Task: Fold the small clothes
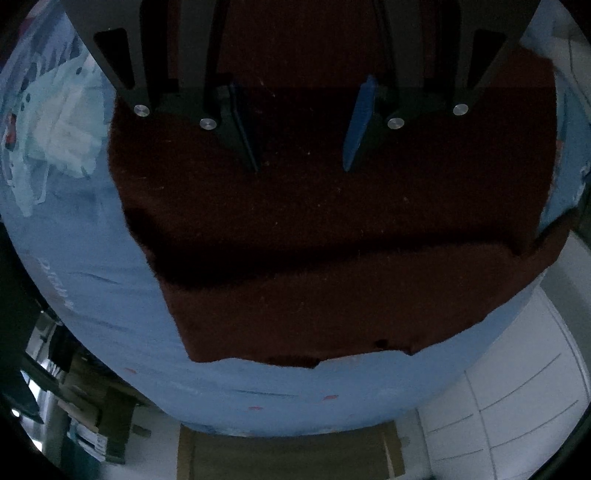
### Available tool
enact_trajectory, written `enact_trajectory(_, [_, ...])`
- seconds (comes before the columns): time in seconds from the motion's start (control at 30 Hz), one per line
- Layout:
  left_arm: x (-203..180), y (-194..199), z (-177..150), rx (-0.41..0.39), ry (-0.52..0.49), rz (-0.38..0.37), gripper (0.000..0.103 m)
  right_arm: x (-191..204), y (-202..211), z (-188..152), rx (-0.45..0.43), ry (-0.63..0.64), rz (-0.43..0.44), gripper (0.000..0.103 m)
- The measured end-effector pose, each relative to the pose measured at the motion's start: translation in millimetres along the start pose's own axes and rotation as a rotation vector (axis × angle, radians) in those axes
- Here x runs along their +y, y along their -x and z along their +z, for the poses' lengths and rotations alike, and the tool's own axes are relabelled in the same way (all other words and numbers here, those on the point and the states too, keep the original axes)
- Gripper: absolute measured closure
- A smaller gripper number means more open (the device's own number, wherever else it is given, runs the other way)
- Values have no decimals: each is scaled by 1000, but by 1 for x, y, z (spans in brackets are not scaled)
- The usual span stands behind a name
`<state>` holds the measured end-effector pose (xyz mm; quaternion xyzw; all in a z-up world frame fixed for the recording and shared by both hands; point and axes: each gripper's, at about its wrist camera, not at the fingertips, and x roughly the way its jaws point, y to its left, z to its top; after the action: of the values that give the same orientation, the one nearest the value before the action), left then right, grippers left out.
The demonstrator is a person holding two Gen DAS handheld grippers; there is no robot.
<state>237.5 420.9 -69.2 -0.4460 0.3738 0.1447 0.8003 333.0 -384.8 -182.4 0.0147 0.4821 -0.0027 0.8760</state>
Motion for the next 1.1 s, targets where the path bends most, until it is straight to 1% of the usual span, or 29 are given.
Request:
enact_trajectory(0.1, [15,-10,16,11,59,-35,37,-1,3,0,0,-11,-4,55])
enact_trajectory(0.13, [20,-13,20,14,81,-52,38,-2,4,0,0,-12,-8,55])
enact_trajectory(0.23, [33,-18,33,13,147,-140,43,-3,4,0,5,-13,-21,55])
enact_trajectory(0.37, [54,-25,55,9,251,-288,54,-4,5,-1,13,-17,-32,55])
enact_trajectory(0.43, [62,-29,59,8,294,-353,56,-5,6,-1,15,-20,-38,55])
enact_trajectory(0.5, [67,-31,65,9,322,-400,66,-6,8,-1,16,-25,-44,55])
enact_trajectory(0.67, [77,-36,86,6,359,-478,77,-11,11,2,16,-37,-64,55])
enact_trajectory(0.7, [78,-36,90,6,362,-483,79,-11,12,3,15,-36,-70,55])
enact_trajectory(0.77, [78,-38,101,7,367,-481,82,-11,13,3,15,-36,-74,55])
enact_trajectory(0.8, [79,-38,101,8,369,-479,82,-11,13,3,15,-34,-77,55])
enact_trajectory(0.9, [76,-62,117,16,372,-458,84,-11,14,5,13,-28,-83,55])
enact_trajectory(0.93, [74,-64,120,20,374,-451,84,-11,14,5,12,-29,-82,55])
enact_trajectory(0.97, [70,-66,122,21,374,-446,88,-11,14,4,12,-30,-81,55])
enact_trajectory(1.03, [65,-68,123,21,370,-428,91,-11,13,6,14,-30,-79,55])
enact_trajectory(1.07, [65,-67,122,20,368,-414,96,-11,13,6,13,-29,-78,55])
enact_trajectory(1.1, [59,-69,119,19,367,-403,96,-11,14,6,11,-25,-78,55])
